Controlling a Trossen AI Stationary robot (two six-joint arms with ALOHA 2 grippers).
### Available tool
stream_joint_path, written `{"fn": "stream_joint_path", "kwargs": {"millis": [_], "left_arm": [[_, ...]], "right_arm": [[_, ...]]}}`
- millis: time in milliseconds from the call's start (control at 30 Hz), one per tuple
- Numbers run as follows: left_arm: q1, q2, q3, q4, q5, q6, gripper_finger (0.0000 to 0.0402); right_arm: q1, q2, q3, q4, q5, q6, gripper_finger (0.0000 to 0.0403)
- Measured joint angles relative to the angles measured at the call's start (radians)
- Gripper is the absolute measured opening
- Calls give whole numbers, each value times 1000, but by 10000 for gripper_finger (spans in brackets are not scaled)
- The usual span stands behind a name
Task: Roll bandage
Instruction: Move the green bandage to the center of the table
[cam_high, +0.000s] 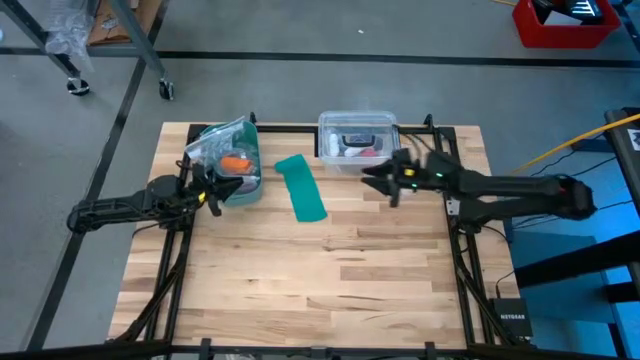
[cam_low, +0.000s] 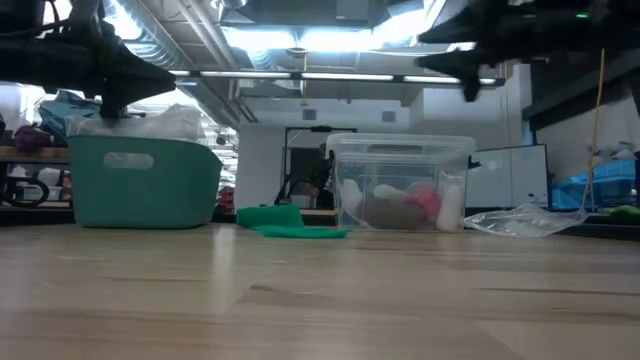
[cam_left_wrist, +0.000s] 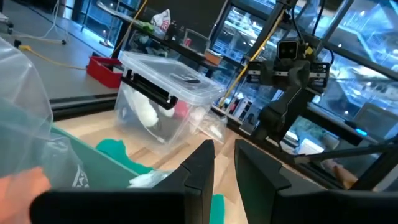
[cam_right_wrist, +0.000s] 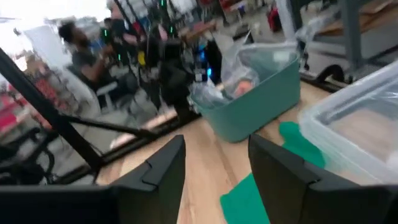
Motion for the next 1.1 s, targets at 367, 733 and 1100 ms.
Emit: {"fn": "stream_joint_path", "kwargs": {"millis": [367, 733, 1100], "left_arm": [[-5, 80, 1, 109, 67, -78, 56], [-5, 119, 2, 105, 67, -17, 56], [-5, 118, 2, 101, 67, 5, 56]], "right_arm": [[0, 504, 413, -105, -101, -153, 177], [1, 774, 845, -599, 49, -186, 177], [13, 920, 919, -652, 100, 10, 177]]}}
